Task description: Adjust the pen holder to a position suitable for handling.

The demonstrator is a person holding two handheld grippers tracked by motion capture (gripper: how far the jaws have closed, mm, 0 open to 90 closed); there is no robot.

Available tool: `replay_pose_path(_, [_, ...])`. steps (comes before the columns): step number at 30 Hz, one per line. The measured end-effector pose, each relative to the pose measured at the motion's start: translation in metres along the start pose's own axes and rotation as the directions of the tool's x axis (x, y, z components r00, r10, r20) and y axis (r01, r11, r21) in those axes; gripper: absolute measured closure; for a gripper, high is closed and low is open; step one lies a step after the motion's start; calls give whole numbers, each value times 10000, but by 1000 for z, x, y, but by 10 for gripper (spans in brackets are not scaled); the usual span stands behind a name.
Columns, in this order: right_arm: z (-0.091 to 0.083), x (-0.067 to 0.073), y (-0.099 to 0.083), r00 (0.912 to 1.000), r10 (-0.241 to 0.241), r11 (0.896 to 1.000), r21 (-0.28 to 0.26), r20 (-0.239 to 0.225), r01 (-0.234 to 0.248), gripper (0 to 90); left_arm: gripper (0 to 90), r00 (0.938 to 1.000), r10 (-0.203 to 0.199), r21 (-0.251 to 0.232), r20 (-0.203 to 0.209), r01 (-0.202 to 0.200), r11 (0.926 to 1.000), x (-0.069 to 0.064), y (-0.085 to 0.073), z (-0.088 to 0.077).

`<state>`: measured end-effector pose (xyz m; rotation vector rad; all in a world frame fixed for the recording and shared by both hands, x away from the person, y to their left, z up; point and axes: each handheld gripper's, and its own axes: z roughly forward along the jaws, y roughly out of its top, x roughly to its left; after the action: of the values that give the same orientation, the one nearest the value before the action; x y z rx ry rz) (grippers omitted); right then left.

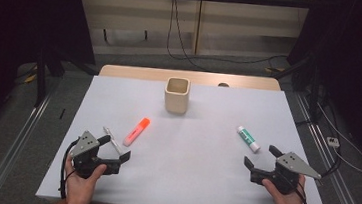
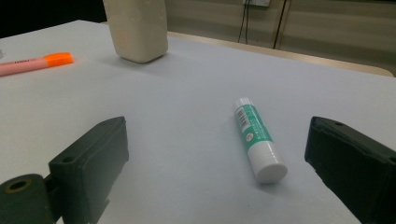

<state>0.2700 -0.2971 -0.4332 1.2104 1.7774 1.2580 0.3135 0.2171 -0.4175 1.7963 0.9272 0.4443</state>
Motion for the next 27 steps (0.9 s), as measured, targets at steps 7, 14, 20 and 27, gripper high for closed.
replay_pose_path(7, [0,-3,-1,9997,166,9999,37,-201,-165,54,69,9999,76,59,-105,-75,10000,-1,1,1])
replay_pose_path(14, [0,-3,-1,9992,250,9996,114,-316,-247,53,68,10000,-7,149,7,7,9999,-1,7,5])
replay_pose_path(20, [3,-2,-1,9988,177,9995,282,-455,-165,54,56,9996,87,555,254,-101,9984,-6,18,15])
replay_pose_path(27, [5,-2,-1,9983,194,9992,351,-543,-175,54,49,9947,461,831,924,-538,9951,-10,34,30])
